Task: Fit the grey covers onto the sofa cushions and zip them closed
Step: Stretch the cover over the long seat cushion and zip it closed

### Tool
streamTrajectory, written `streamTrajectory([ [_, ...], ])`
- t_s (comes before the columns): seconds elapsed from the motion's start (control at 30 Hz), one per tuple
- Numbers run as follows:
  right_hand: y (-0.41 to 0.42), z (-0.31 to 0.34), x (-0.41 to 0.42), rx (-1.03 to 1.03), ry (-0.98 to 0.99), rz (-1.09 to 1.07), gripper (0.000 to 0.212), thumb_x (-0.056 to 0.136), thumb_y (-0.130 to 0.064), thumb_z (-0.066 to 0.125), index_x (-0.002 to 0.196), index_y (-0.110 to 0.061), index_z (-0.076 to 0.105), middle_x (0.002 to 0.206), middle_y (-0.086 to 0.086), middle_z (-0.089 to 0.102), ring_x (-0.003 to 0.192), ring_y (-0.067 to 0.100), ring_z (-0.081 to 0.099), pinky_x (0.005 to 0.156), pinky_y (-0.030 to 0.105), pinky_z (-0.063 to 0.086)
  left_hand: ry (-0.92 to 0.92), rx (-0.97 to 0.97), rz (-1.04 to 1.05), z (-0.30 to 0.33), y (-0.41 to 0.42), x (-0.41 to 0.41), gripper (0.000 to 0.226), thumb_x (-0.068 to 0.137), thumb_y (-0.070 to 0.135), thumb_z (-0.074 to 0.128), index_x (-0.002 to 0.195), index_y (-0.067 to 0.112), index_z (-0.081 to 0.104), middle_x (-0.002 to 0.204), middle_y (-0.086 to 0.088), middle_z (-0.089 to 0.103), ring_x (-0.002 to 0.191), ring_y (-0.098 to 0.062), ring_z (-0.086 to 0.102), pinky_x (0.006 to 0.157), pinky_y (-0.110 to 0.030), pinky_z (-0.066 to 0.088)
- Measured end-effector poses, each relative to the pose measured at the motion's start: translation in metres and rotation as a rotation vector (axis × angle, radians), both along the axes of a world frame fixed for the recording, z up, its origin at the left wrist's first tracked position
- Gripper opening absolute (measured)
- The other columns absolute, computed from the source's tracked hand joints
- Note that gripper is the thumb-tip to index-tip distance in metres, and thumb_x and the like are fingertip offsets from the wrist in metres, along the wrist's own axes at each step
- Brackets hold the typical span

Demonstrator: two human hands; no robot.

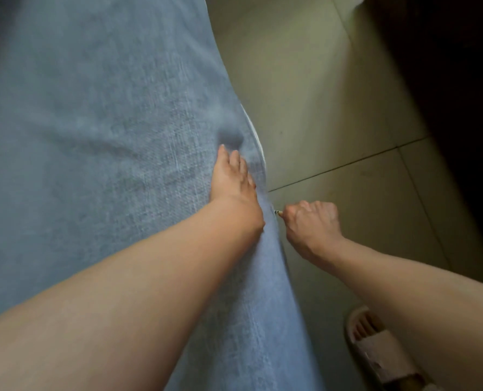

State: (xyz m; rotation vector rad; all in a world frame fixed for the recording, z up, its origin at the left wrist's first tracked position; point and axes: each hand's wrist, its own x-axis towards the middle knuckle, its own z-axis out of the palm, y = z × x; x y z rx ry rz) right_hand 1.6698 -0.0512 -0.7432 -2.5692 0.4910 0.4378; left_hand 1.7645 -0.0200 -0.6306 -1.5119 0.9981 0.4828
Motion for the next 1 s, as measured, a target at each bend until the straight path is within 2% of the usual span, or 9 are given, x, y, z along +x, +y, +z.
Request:
streamTrajectory([
  [0.17,-0.020,-0.005,0.041,-0.009,0.000,-0.071,0.030,0.100,-0.019,0.033,0.107,-0.017,0.062,0.112,0.006,0.065,0.103,0.030,0.062,0.064,0.028,0.028,0.002,0.007,-0.005,-0.001,-0.023,0.042,0.086,0.092,0.066,0.025,0.151,0.008,0.003,0.158,-0.015,-0.002,0.145,-0.032,-0.004,0.113,-0.053,-0.004],
  [0.33,-0.046,-0.010,0.086,0.014,-0.019,-0.049,0.029,0.097,-0.013,0.033,0.106,-0.016,0.060,0.112,0.006,0.065,0.103,0.030,0.062,0.063,0.028,0.027,0.024,0.005,0.015,-0.016,-0.045,0.084,0.089,0.089,0.069,0.028,0.151,0.009,0.006,0.158,-0.016,0.002,0.145,-0.033,-0.001,0.114,-0.052,-0.002],
  [0.6,-0.091,-0.013,0.164,0.036,-0.075,-0.007,0.030,0.100,-0.019,0.033,0.106,-0.016,0.062,0.111,0.007,0.065,0.102,0.031,0.061,0.064,0.030,0.027,-0.006,0.021,0.046,-0.028,-0.080,0.147,0.097,0.086,0.074,0.026,0.150,0.004,0.004,0.157,-0.016,0.004,0.144,-0.031,0.002,0.114,-0.052,-0.002],
  [0.8,-0.119,-0.009,0.211,0.040,-0.062,0.000,0.029,0.101,-0.019,0.034,0.109,-0.018,0.062,0.112,0.006,0.063,0.102,0.029,0.061,0.066,0.029,0.028,0.000,0.085,0.064,-0.017,-0.104,0.186,0.098,0.088,0.071,0.022,0.148,-0.001,-0.007,0.157,-0.019,-0.007,0.145,-0.032,-0.009,0.113,-0.054,-0.006],
  [1.0,-0.134,0.001,0.233,0.038,-0.017,0.076,0.030,0.100,-0.015,0.033,0.108,-0.021,0.062,0.109,0.000,0.064,0.100,0.025,0.062,0.066,0.028,0.028,0.008,0.110,0.056,-0.001,-0.121,0.216,0.091,0.091,0.067,0.020,0.148,0.001,-0.006,0.157,-0.018,-0.008,0.145,-0.032,-0.011,0.112,-0.055,-0.010],
])
